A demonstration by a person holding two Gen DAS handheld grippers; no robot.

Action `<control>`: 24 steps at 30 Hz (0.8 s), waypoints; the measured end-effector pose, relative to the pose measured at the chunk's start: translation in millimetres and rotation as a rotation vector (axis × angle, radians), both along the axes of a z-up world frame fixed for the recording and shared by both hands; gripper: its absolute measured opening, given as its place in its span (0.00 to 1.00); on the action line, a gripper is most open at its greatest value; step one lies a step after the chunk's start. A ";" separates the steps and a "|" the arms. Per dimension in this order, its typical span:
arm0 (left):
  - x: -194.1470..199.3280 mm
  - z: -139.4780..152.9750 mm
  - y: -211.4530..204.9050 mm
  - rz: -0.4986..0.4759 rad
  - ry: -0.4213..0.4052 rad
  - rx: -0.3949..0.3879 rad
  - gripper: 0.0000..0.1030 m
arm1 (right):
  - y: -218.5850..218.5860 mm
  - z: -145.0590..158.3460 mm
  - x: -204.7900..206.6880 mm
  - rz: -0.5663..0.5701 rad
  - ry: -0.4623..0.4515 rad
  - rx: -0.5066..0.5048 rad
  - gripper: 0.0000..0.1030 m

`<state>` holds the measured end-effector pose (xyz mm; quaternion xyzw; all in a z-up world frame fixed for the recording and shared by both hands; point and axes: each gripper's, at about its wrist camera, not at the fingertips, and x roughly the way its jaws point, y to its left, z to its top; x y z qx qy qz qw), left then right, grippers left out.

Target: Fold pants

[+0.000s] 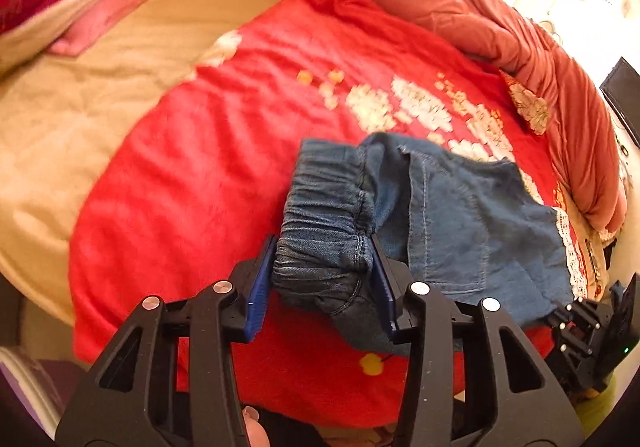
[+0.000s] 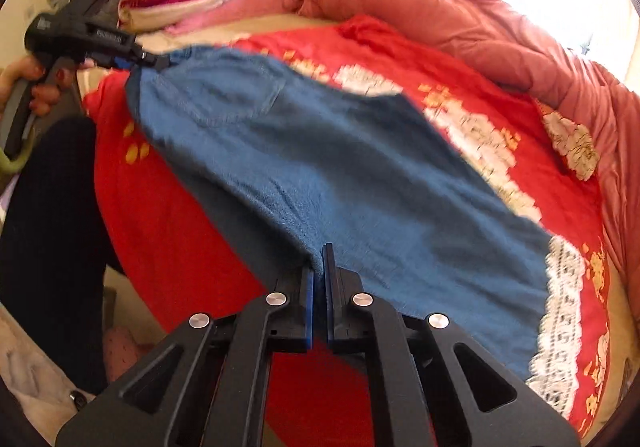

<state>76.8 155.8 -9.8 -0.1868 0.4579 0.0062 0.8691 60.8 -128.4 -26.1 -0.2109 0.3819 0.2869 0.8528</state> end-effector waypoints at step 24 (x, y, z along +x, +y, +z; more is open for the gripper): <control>16.8 -6.1 9.9 -0.020 -0.037 0.013 0.40 | 14.3 -10.4 4.9 -0.042 0.156 0.170 0.34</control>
